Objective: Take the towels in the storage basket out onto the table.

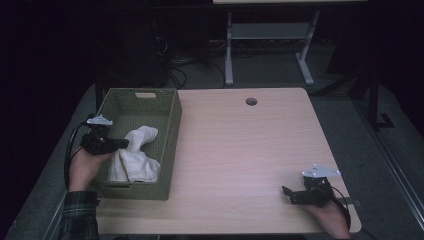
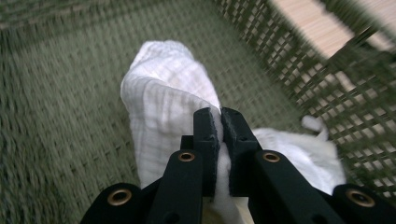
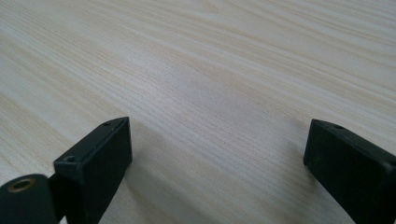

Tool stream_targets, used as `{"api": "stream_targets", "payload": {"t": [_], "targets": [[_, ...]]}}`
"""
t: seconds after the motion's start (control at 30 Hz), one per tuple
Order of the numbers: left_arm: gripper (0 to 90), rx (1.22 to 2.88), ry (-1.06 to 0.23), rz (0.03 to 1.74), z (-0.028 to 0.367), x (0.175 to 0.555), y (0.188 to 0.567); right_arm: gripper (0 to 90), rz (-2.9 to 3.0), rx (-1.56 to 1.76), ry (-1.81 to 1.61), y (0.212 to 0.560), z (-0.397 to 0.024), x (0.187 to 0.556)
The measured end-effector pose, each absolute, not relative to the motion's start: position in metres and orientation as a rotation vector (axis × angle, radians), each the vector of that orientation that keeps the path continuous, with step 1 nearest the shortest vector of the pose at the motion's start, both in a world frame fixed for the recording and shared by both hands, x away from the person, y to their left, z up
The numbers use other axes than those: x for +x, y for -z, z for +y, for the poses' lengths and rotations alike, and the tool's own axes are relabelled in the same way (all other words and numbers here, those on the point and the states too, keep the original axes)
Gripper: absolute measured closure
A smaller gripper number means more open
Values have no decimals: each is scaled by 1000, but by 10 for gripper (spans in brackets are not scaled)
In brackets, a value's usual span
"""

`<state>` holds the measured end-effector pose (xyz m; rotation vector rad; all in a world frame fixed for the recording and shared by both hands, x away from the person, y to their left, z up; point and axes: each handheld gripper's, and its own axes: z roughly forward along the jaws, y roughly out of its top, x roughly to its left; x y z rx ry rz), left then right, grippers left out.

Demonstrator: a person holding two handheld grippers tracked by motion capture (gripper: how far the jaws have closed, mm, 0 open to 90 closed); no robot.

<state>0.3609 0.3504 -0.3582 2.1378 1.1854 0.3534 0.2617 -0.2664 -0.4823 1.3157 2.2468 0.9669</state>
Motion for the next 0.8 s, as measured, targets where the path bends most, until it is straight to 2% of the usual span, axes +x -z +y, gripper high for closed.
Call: {"api": "stream_targets", "payload": {"t": [0.47,0.8], "targets": [[847,2075,-308,1084,336,367,329,75,2247,1316,-967,482,-266,262],[850,2044,-343,1049,327,370,302,74,2247,1316,-967,482,-266,262]]}}
